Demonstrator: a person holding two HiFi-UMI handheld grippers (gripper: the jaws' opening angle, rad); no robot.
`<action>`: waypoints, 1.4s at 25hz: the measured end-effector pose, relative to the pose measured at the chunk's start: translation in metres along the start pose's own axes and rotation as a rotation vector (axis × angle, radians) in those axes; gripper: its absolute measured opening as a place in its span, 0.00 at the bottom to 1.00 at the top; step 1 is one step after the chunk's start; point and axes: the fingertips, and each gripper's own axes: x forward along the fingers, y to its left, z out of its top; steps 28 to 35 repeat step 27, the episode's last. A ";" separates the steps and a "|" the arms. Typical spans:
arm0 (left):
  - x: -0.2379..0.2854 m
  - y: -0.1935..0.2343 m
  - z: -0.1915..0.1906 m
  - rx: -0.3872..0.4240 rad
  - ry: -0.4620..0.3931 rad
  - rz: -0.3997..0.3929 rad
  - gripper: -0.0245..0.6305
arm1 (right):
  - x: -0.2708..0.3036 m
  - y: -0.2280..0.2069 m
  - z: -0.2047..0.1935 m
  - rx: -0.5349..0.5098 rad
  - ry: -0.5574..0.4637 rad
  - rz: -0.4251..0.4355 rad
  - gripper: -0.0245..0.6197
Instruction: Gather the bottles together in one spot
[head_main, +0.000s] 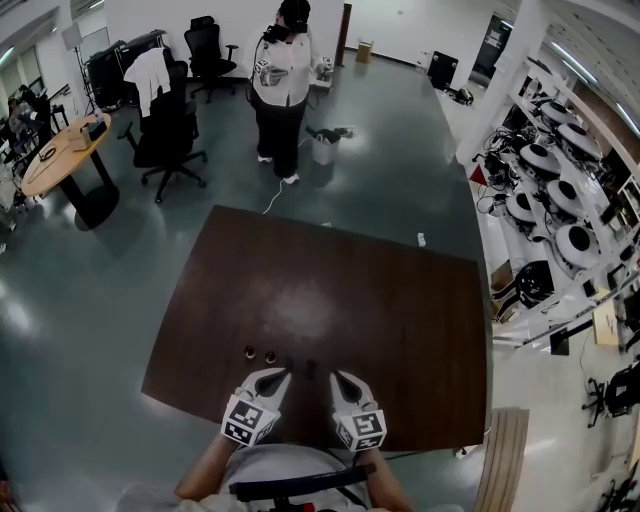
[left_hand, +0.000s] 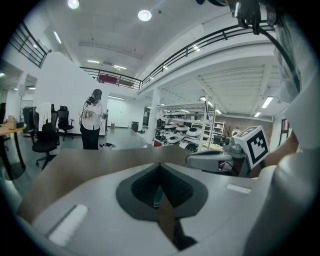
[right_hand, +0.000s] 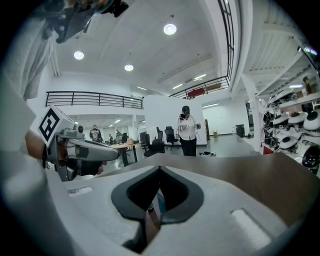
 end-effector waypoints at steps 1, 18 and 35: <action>0.002 0.001 0.001 0.002 -0.001 0.001 0.04 | 0.001 -0.002 0.000 0.000 -0.002 0.001 0.04; 0.001 0.004 -0.002 -0.007 0.004 0.011 0.04 | 0.007 0.003 -0.001 -0.003 0.008 0.016 0.04; -0.002 -0.002 -0.006 -0.012 0.004 0.017 0.04 | -0.001 0.007 -0.005 -0.002 0.010 0.021 0.04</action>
